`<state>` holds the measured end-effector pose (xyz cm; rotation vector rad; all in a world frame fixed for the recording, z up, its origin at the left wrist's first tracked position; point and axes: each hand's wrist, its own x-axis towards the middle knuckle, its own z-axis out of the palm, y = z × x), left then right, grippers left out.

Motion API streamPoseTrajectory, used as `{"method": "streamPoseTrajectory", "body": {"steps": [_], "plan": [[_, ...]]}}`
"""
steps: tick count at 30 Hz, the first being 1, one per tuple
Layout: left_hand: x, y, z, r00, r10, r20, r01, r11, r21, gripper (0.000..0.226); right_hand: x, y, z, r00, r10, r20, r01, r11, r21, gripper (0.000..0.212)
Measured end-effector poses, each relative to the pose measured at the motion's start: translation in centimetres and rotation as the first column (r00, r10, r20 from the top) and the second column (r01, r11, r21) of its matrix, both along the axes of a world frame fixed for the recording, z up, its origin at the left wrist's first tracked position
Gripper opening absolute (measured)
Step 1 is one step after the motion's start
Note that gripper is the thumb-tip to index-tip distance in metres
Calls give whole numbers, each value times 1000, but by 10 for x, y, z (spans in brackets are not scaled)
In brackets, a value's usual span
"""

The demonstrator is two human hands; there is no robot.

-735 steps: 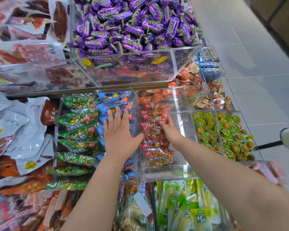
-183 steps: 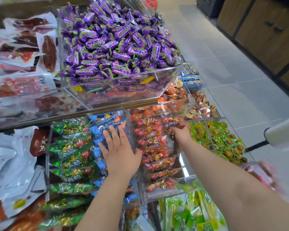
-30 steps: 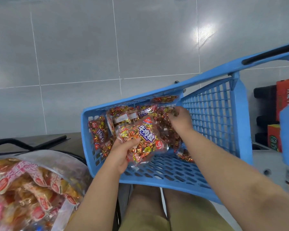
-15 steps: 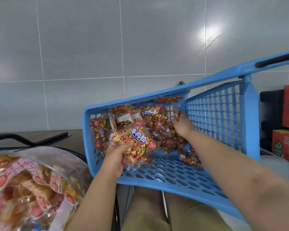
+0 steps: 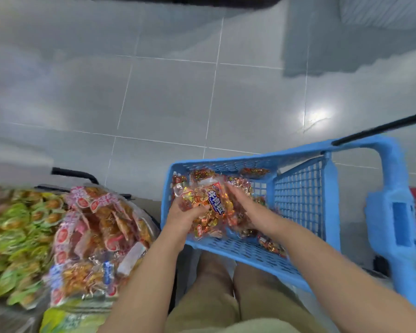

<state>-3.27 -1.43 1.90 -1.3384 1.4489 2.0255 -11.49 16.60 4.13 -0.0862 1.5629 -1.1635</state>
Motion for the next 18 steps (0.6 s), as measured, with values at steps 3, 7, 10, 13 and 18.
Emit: {"method": "streamPoseTrajectory", "body": {"steps": [3, 7, 10, 13, 18], "plan": [[26, -6, 35, 995, 88, -44, -88, 996, 0, 49, -1, -10, 19, 969, 166, -183, -166, 986, 13, 47], [77, -9, 81, 967, 230, -114, -230, 973, 10, 41, 6, -31, 33, 777, 485, -401, -474, 870, 135, 83], [120, -12, 106, 942, 307, -139, -300, 952, 67, 53, 19, -55, 43, 515, 693, -505, -670, 693, 267, 90], [161, -16, 123, 898, 407, -166, -401, 913, 72, 65, 38, -83, 61, 508, 710, -487, -712, 664, 226, 51], [237, -27, 145, 763, 601, -239, -608, 792, 51, 63, 92, -131, 78, 644, 670, -371, -707, 706, 48, 40]]}}
